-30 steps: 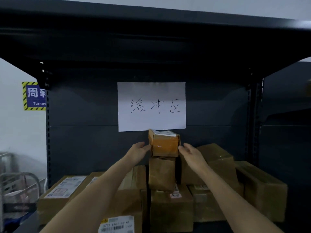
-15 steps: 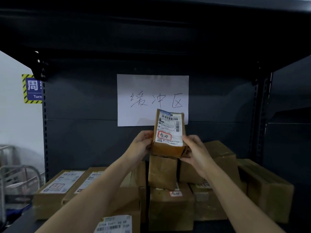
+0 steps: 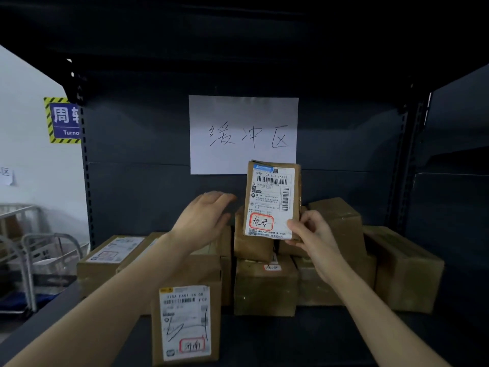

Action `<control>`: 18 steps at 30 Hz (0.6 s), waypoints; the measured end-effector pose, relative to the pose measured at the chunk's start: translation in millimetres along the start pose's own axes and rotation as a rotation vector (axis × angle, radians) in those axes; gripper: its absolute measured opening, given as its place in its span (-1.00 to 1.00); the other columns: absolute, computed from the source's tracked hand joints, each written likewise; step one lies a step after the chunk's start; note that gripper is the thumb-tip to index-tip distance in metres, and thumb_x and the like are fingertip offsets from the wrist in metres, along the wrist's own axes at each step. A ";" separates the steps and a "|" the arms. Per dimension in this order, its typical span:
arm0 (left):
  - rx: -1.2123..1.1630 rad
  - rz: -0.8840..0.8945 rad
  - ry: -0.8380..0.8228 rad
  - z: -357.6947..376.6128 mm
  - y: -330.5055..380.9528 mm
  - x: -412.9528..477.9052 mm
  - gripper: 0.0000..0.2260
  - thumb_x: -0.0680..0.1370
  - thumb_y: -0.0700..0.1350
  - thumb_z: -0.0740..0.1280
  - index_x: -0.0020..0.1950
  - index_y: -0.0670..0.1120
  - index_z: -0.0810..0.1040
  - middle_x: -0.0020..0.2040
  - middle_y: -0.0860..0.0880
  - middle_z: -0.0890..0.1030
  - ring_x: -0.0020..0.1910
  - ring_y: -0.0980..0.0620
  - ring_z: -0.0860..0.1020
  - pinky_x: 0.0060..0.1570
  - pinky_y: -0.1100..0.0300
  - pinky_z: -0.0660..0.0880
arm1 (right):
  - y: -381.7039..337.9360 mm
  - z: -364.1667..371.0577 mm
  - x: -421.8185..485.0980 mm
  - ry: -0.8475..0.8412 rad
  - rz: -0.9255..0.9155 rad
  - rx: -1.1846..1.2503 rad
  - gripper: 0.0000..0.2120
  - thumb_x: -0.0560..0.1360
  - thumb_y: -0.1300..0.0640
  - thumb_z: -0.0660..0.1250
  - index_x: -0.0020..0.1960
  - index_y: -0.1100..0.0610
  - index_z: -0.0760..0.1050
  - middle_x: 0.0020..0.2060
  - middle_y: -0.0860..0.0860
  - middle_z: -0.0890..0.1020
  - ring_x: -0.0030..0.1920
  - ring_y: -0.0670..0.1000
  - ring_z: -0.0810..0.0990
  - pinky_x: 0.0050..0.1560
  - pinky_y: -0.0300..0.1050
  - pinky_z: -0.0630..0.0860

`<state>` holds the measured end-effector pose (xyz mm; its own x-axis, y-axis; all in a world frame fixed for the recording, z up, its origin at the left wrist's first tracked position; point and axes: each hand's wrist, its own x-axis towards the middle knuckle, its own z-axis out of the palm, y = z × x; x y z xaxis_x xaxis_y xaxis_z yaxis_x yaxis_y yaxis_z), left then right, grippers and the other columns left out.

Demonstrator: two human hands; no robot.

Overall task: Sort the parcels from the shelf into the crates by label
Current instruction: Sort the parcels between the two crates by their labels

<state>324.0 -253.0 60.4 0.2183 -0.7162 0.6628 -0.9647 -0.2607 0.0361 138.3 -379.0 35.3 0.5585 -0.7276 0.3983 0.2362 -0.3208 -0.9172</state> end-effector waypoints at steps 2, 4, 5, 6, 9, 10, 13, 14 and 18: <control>0.035 -0.019 -0.022 -4.1 -3.3 -10.8 -0.63 0.61 -0.08 0.15 0.42 -0.03 0.30 0.41 -0.01 0.38 0.40 0.01 0.31 0.39 0.15 0.21 | 7.9 -3.2 -13.3 -0.006 0.029 0.003 -0.82 0.50 0.24 0.30 -0.19 0.14 0.30 -0.04 -0.01 0.63 -0.02 -0.05 0.64 -0.12 -0.18 0.59; 0.048 -0.049 -0.041 -9.5 -7.1 -24.2 -0.64 0.61 -0.07 0.15 0.41 -0.05 0.31 0.40 -0.02 0.39 0.39 0.00 0.32 0.37 0.15 0.22 | 18.6 -7.7 -27.4 -0.017 0.054 0.008 -0.84 0.48 0.24 0.32 -0.16 0.15 0.32 -0.01 0.04 0.62 0.01 0.00 0.64 -0.08 -0.14 0.58; 0.037 -0.069 -0.043 -12.3 -10.1 -31.9 -0.64 0.61 -0.06 0.14 0.41 -0.06 0.32 0.39 -0.03 0.40 0.38 -0.01 0.32 0.36 0.14 0.24 | 24.4 -9.7 -34.9 -0.024 0.069 0.019 -0.84 0.48 0.25 0.32 -0.14 0.15 0.32 0.00 0.06 0.62 0.02 0.02 0.64 -0.04 -0.10 0.58; 0.019 -0.094 -0.044 -14.6 -14.1 -40.0 -0.64 0.61 -0.04 0.14 0.40 -0.07 0.33 0.38 -0.05 0.41 0.38 -0.03 0.33 0.34 0.12 0.26 | 31.5 -11.5 -42.4 -0.032 0.086 0.032 -0.85 0.48 0.26 0.32 -0.12 0.14 0.33 0.01 0.07 0.62 0.03 0.03 0.63 -0.01 -0.08 0.57; -0.066 -0.213 -0.033 -21.0 -26.7 -69.0 -0.63 0.61 -0.02 0.13 0.39 -0.11 0.34 0.36 -0.09 0.42 0.37 -0.07 0.33 0.28 0.06 0.30 | 55.1 -14.0 -65.8 -0.044 0.140 0.043 -0.84 0.47 0.29 0.31 -0.11 0.12 0.34 0.01 0.07 0.61 0.06 0.05 0.61 0.07 -0.03 0.55; -0.105 -0.265 -0.021 -22.3 -30.6 -79.8 -0.64 0.61 -0.04 0.14 0.39 -0.11 0.33 0.36 -0.09 0.42 0.37 -0.07 0.33 0.27 0.06 0.30 | 63.1 -13.7 -73.2 -0.049 0.155 0.037 -0.84 0.47 0.29 0.32 -0.10 0.11 0.35 0.02 0.07 0.61 0.08 0.06 0.60 0.11 0.00 0.54; -0.195 -0.433 0.001 -23.5 -40.9 -113.3 -0.65 0.61 -0.07 0.15 0.39 -0.12 0.33 0.35 -0.12 0.43 0.35 -0.10 0.36 0.26 0.05 0.31 | 82.7 -10.1 -93.0 -0.073 0.184 -0.016 -0.80 0.46 0.27 0.34 -0.04 0.08 0.35 -0.01 0.01 0.56 0.06 -0.02 0.55 0.09 -0.08 0.49; -0.215 -0.486 0.004 -22.3 -44.5 -124.9 -0.65 0.61 -0.10 0.15 0.38 -0.12 0.33 0.35 -0.13 0.44 0.34 -0.12 0.38 0.24 0.04 0.32 | 87.3 -7.9 -98.3 -0.075 0.189 -0.047 -0.78 0.46 0.26 0.35 -0.01 0.08 0.34 -0.03 -0.02 0.53 0.02 -0.07 0.52 0.02 -0.18 0.46; -0.288 -0.577 -0.113 -8.8 -53.1 -168.2 -0.58 0.56 -0.23 0.22 0.42 -0.16 0.29 0.38 -0.14 0.41 0.38 -0.11 0.35 0.31 0.05 0.31 | 101.6 1.4 -110.5 -0.086 0.208 -0.142 -0.68 0.45 0.24 0.36 0.12 0.12 0.29 -0.04 -0.09 0.47 0.00 -0.11 0.46 -0.11 -0.32 0.36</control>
<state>337.3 -112.9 -46.5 0.7115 -0.5812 0.3948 -0.6855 -0.4509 0.5717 101.7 -330.3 -101.9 0.6504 -0.7344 0.1940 -0.0011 -0.2562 -0.9666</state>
